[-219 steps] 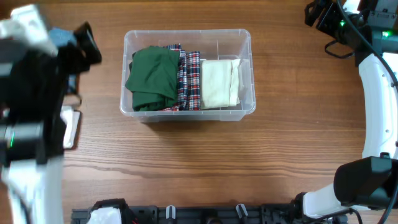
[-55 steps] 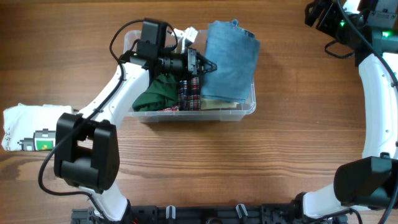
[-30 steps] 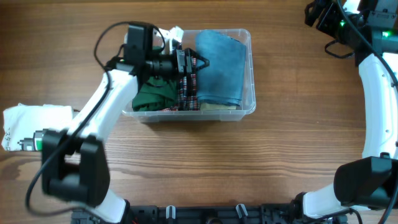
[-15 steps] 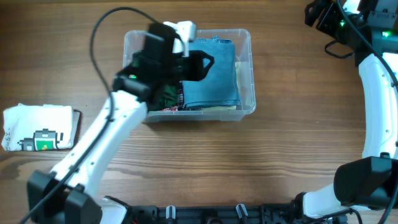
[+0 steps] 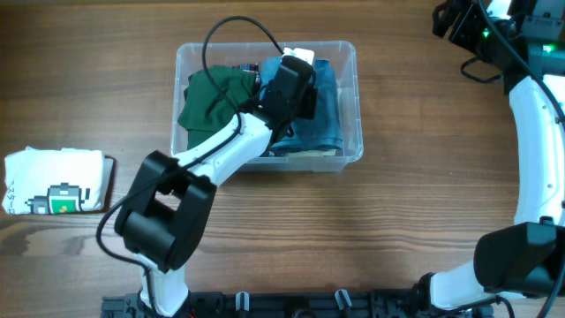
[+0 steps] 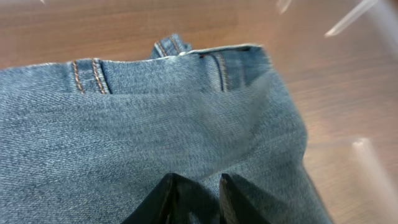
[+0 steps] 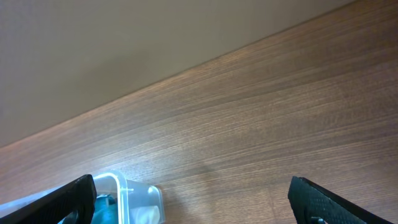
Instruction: Pack container
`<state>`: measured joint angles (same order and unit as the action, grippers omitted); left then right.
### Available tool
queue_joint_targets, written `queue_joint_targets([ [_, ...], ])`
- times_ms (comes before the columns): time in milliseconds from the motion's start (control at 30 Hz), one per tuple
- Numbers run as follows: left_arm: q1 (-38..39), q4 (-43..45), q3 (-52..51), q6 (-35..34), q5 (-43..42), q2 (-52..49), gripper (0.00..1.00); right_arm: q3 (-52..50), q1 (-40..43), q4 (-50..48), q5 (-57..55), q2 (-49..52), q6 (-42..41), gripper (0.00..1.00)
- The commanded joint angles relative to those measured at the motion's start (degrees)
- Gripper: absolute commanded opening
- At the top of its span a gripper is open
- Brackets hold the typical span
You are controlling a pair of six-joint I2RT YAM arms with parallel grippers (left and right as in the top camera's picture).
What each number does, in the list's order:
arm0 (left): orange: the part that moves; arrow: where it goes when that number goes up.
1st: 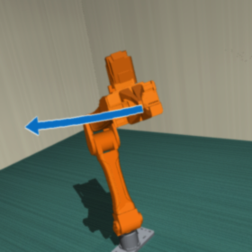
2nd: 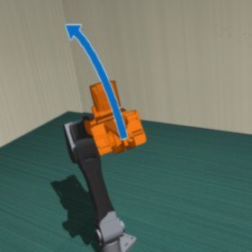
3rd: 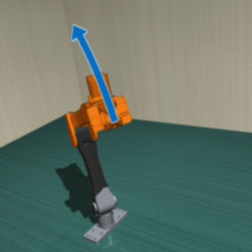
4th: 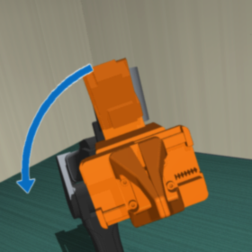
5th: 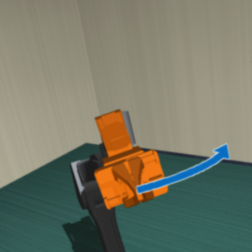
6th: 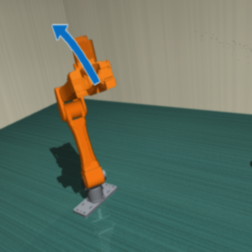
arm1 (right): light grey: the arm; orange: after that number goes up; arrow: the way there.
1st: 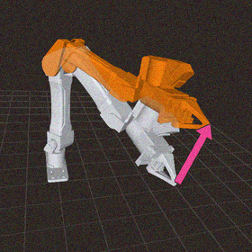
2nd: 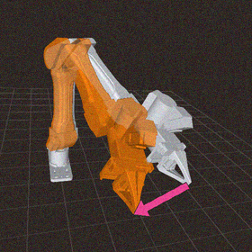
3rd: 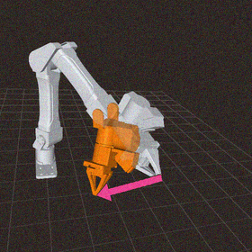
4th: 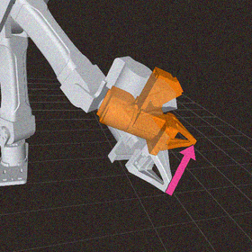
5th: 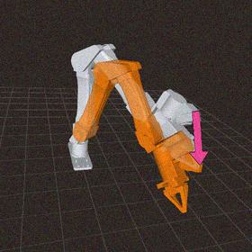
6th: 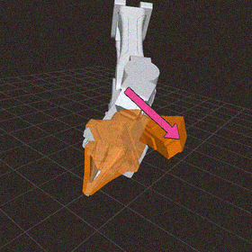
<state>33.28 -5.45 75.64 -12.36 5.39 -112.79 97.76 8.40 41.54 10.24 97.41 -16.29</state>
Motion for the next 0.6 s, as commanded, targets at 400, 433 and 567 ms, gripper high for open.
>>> queue_joint_targets([
  [400,2.25,-7.96,2.49,1.66,1.97,6.88,0.23,-0.37,-0.09,-0.15,-0.42,0.63,-0.39,1.00],
  [433,2.58,-8.74,2.49,1.66,1.97,8.35,0.23,-0.37,-0.09,-0.13,-0.42,0.63,-0.39,1.00],
  [567,4.13,-13.68,2.49,1.64,1.97,13.70,0.23,-0.37,-0.09,-0.15,-0.39,0.63,-0.37,1.00],
])
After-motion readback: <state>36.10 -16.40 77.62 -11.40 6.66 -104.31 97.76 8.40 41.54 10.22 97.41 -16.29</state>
